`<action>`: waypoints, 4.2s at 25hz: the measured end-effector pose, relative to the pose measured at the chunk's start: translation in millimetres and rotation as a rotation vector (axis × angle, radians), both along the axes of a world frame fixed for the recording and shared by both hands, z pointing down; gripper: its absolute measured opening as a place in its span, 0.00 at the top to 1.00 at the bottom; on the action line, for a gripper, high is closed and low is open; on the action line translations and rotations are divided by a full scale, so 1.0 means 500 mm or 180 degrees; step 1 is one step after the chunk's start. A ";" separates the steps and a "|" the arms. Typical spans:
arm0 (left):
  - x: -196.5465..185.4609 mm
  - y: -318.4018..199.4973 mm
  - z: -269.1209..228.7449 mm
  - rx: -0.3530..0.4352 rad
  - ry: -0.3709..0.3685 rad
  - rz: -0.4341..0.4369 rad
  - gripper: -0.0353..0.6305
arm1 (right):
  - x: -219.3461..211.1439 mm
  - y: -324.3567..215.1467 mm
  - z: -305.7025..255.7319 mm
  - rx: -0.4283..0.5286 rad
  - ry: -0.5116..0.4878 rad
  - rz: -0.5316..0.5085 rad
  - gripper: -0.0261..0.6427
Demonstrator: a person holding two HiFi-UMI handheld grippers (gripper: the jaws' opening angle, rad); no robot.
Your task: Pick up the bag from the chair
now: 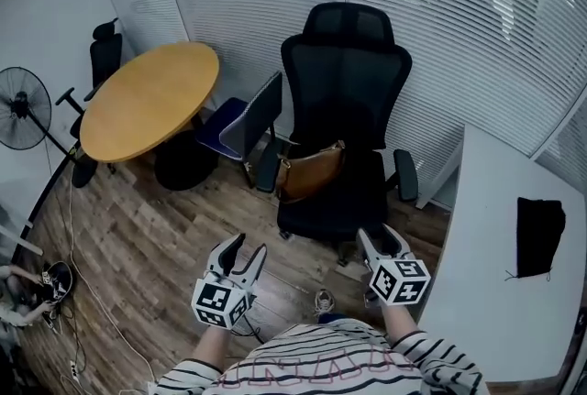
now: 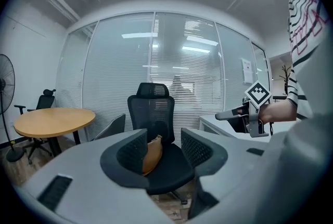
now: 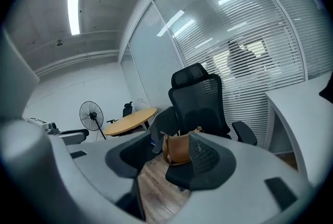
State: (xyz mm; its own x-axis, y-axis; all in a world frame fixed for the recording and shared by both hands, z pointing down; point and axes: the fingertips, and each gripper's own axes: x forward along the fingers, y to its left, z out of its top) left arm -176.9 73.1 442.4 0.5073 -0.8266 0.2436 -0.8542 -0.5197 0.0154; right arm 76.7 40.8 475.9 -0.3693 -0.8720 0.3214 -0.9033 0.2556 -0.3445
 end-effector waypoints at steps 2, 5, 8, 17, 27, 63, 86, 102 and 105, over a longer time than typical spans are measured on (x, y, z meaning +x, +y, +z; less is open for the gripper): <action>0.015 -0.037 0.007 -0.0014 -0.0004 -0.0026 0.68 | 0.011 -0.039 0.005 -0.0004 0.0006 -0.0044 0.63; 0.041 -0.090 0.019 -0.0048 -0.0023 -0.0050 0.68 | 0.033 -0.096 0.016 -0.0017 0.0011 -0.0080 0.63; 0.061 -0.135 0.036 -0.0088 -0.0030 -0.0092 0.68 | 0.054 -0.142 0.033 -0.0059 0.0022 -0.0137 0.63; 0.083 -0.245 0.079 -0.0230 -0.0070 -0.0198 0.68 | 0.088 -0.248 0.079 -0.0169 0.0088 -0.0218 0.63; 0.073 -0.396 0.155 -0.0436 -0.0077 -0.0129 0.68 | 0.079 -0.380 0.130 -0.0259 0.0156 -0.0139 0.63; 0.065 -0.803 0.531 -0.2003 0.0318 -0.0217 0.57 | 0.037 -0.938 0.549 -0.0996 0.0148 0.0083 0.63; 0.084 -0.797 0.670 -0.2426 -0.0378 -0.0131 0.56 | -0.034 -0.950 0.639 -0.1212 -0.0670 -0.0059 0.67; 0.081 -0.766 0.628 -0.2247 -0.0450 0.0242 0.61 | -0.021 -0.877 0.560 -0.1272 -0.0312 0.0170 0.73; 0.085 -0.756 0.601 -0.2180 -0.0477 0.0325 0.61 | -0.014 -0.856 0.529 -0.1269 -0.0261 0.0192 0.73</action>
State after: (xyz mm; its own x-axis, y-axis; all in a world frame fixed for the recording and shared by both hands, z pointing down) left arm -134.4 -305.0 742.9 0.4945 -0.4124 0.7651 -0.8201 -0.5129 0.2536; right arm 69.7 -387.3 740.6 -0.3598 -0.7060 0.6100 -0.8780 0.0350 -0.4773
